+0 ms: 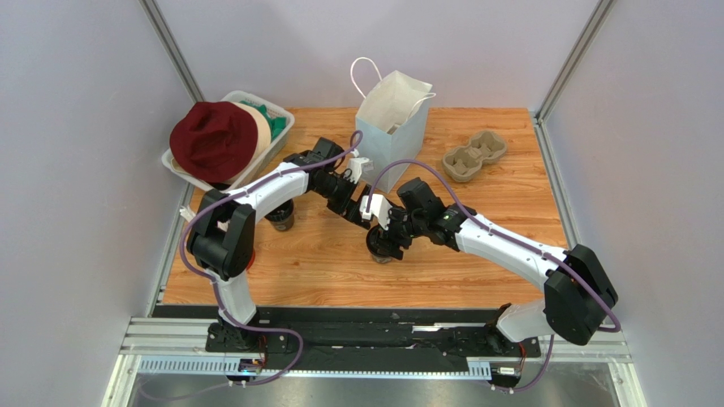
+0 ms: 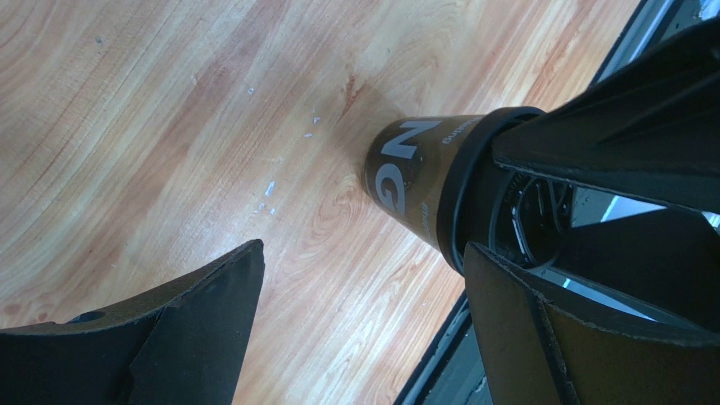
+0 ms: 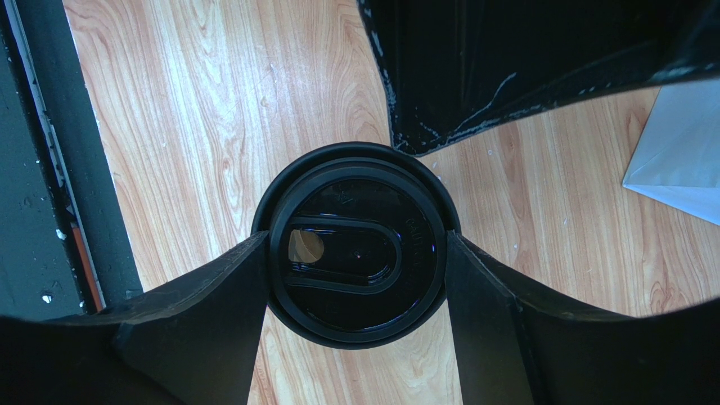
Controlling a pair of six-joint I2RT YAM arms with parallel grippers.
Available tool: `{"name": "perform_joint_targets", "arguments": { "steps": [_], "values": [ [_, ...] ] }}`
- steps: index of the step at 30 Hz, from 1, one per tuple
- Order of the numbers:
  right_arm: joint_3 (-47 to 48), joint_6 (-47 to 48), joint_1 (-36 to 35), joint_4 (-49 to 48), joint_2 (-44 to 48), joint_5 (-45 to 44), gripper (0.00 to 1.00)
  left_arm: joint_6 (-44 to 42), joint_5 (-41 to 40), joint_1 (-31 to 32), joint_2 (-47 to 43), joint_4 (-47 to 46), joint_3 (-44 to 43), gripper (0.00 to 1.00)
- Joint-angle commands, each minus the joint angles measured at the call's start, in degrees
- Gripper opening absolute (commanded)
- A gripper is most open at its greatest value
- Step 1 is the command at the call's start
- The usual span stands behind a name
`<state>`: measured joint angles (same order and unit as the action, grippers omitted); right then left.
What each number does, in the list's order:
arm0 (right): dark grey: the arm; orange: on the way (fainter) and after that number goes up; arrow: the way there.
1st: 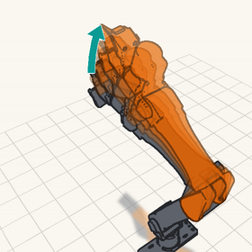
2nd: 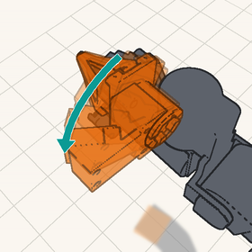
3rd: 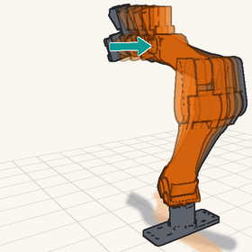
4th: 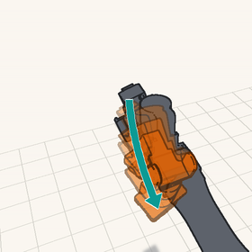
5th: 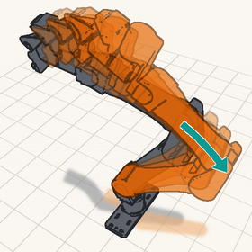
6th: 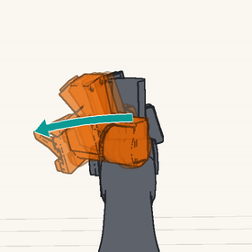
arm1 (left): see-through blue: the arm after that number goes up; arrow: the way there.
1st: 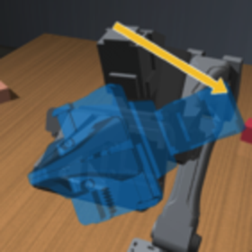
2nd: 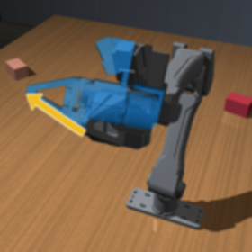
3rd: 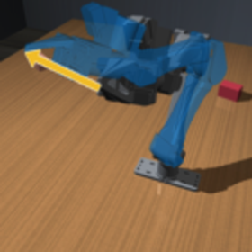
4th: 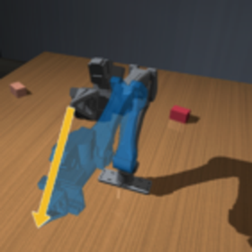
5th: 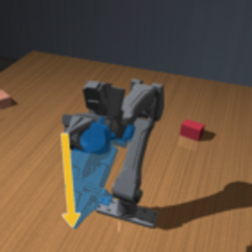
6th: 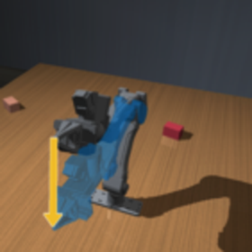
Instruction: Pack the takeout coffee
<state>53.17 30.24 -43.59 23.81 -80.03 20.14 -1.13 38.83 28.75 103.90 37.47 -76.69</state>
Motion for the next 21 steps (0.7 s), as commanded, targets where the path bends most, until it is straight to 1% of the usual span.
{"name": "perform_joint_targets", "arguments": {
  "steps": [1, 12, 21],
  "values": [
    [-4.1, 1.7, -0.2, 9.8, -3.4, -3.6, 0.70, 0.9, -0.2, 0.8, 0.9, -2.5, -2.5, 0.96],
    [-4.3, 1.8, -0.2, 9.8, -3.1, -3.6, 0.70, 0.9, -3.0, 3.1, 2.5, -3.1, -2.6, 0.96],
    [-4.7, 2.2, -0.2, 9.9, -3.1, -4.1, 0.70, -0.5, -9.5, 3.7, 3.2, -0.6, 0.0, 0.94]
  ]
}}
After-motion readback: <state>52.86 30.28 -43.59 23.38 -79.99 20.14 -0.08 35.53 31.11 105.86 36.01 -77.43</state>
